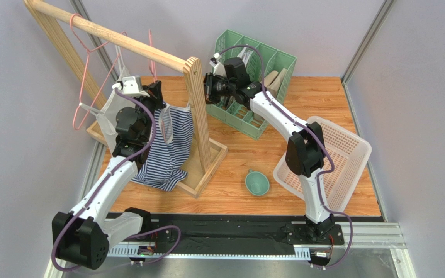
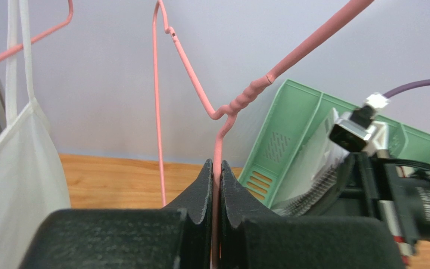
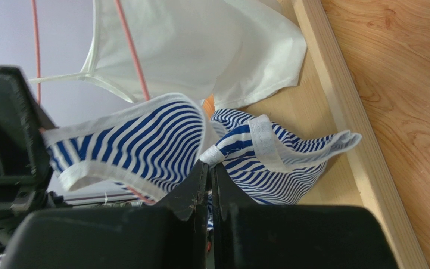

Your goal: Remove the tank top from the hanger

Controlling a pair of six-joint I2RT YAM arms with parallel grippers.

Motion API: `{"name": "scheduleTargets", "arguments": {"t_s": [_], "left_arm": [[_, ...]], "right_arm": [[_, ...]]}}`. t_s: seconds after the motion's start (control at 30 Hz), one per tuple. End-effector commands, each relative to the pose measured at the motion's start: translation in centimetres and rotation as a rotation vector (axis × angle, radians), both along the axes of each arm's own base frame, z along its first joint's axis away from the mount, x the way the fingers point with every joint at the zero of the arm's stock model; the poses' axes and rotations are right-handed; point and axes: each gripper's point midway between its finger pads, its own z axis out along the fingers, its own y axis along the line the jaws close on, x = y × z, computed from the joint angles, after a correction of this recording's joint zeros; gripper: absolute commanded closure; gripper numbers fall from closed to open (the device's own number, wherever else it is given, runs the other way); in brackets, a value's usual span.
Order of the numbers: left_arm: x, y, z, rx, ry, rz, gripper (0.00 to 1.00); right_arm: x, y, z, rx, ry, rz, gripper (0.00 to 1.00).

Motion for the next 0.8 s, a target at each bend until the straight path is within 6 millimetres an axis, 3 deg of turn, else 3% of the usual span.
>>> {"name": "scheduleTargets", "arguments": {"t_s": [0.0,0.17,0.2,0.23,0.27,0.4,0.53,0.57,0.77], "left_arm": [[0.3,1.1,5.9,0.058,-0.178,0.075,1.00],[0.9,1.5,6.3,0.057,-0.126,0.093,1.00],[1.1,1.5,4.9,0.042,-0.049,0.091,1.00],[1.0,2.0,5.7,0.015,-0.035,0.110,1.00],[0.9,2.0,4.8,0.011,0.017,0.107,1.00],[0.1,1.9,4.2,-0.038,0.050,0.085,1.00],[-0.4,1.6,3.5,-0.074,0.109,0.062,1.00],[-0.3,1.6,2.5,-0.072,0.161,0.067,0.98],[-0.9,1.6,2.6,-0.092,0.203,0.059,0.97]], "right_arm": [[-2.3,-0.8,5.9,0.083,-0.103,0.033,0.96],[-3.7,-1.7,5.4,0.057,-0.121,0.047,0.96],[-4.1,-2.0,5.4,0.052,-0.130,0.046,0.95],[-4.2,-2.2,4.4,0.033,-0.117,0.043,0.95],[-4.1,-2.4,4.1,0.020,-0.128,0.038,0.96],[-4.2,-2.6,2.8,-0.012,-0.116,0.041,0.95],[-4.1,-2.5,2.8,-0.014,-0.114,0.041,0.95],[-4.0,-2.5,2.8,-0.014,-0.115,0.040,0.95],[-3.9,-2.3,3.4,-0.003,-0.115,0.037,0.95]]}}
